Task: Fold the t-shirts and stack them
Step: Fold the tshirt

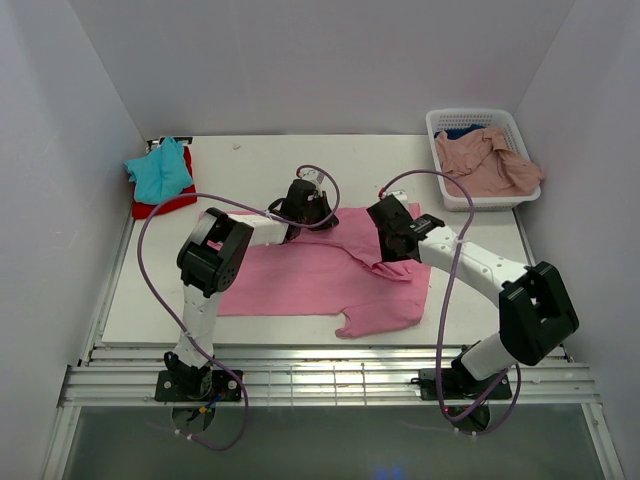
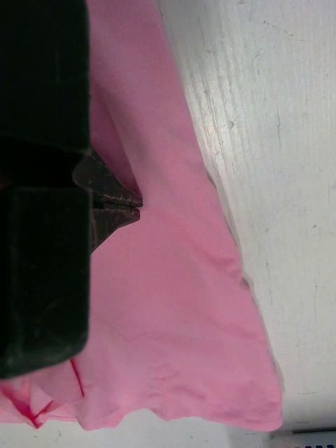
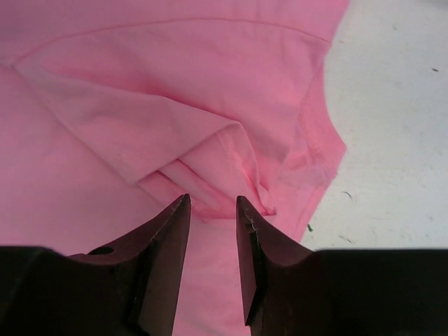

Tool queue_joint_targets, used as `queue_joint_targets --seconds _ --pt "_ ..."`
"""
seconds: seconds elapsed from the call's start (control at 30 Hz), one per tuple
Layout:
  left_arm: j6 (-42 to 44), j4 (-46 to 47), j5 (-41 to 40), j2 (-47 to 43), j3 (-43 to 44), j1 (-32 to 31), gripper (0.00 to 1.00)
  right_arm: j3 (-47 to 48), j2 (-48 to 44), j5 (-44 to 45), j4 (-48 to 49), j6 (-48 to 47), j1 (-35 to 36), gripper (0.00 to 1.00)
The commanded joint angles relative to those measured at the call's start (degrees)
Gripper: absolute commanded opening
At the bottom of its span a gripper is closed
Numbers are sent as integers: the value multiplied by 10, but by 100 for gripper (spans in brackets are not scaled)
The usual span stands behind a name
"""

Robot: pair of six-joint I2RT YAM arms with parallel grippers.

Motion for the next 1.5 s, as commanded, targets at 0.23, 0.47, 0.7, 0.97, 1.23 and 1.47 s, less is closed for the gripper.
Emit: queue_joint_targets --seconds 0.23,0.47,0.7,0.97,1.23,1.47 --pt "15 -52 -15 -14 -15 -2 0 -33 50 -162 205 -10 0 34" --pt "18 -54 -22 -14 -17 -1 0 -13 89 -182 208 -7 0 33" --pt "18 -54 -20 -9 -14 0 0 -12 93 -167 191 -11 -1 33" --pt "16 -52 -19 -9 -14 0 0 -16 107 -163 176 -19 1 33" --pt "14 -52 -17 -10 -15 5 0 -30 111 -159 178 -17 6 8" --pt "9 -52 -11 -8 -12 5 0 10 73 -160 135 -20 39 8"
